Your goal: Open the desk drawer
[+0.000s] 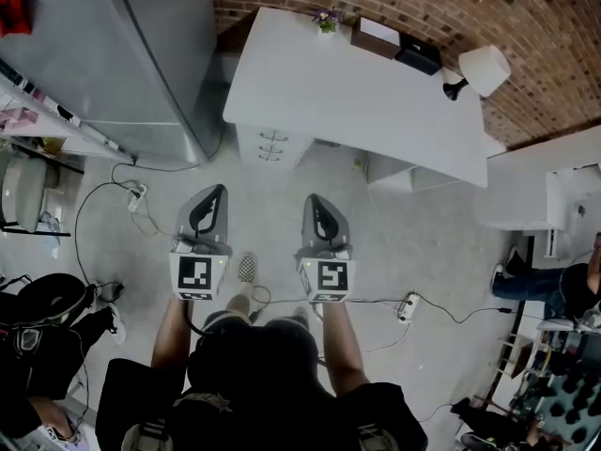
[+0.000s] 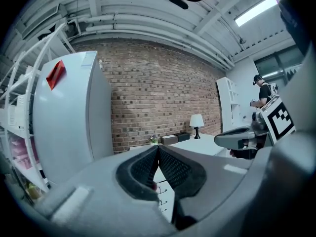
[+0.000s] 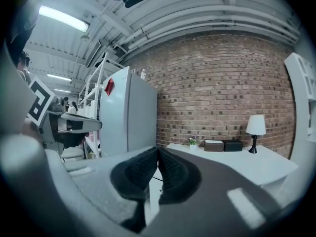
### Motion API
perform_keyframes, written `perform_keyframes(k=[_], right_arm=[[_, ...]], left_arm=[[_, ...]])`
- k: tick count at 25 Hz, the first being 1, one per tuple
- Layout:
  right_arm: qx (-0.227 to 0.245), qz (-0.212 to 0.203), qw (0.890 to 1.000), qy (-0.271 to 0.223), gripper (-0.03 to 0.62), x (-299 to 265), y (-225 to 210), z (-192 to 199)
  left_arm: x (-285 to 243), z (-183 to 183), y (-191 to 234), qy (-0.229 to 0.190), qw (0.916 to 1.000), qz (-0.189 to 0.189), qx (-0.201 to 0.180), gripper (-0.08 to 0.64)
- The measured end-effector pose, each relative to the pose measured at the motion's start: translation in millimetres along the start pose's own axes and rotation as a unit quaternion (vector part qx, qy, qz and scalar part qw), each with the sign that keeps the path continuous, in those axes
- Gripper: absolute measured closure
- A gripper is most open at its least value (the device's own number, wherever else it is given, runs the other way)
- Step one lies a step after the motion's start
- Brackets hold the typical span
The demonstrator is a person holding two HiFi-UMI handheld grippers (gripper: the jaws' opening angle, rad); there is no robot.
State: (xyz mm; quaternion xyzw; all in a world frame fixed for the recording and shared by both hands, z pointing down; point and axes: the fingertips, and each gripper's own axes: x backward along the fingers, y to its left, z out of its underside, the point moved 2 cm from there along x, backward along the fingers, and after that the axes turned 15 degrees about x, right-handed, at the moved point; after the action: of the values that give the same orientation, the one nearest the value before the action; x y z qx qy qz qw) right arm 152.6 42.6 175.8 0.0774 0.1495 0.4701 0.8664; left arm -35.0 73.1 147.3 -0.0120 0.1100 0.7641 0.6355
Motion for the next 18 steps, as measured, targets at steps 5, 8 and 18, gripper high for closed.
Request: perform_keyframes(k=[5, 8, 18], right_arm=[[0.004, 0.012, 1.0, 0.011, 0.588, -36.2, 8.5, 9.6], [0.005, 0.018, 1.0, 0.019, 0.588, -53.1, 9.2, 16.9], [0.015, 0.007, 0.999, 0.041, 0.588, -94.2, 23.2, 50.5]], left_arm=[[-27.7, 16.3, 28.5, 0.011, 0.9999, 0.01, 0.004, 0.549], [-40.3, 27.5, 38.5, 0.02, 0.9996, 0.017, 0.008, 0.549], [-71.6, 52.5, 63.5, 0.025, 0.9993, 0.018, 0.021, 0.549]])
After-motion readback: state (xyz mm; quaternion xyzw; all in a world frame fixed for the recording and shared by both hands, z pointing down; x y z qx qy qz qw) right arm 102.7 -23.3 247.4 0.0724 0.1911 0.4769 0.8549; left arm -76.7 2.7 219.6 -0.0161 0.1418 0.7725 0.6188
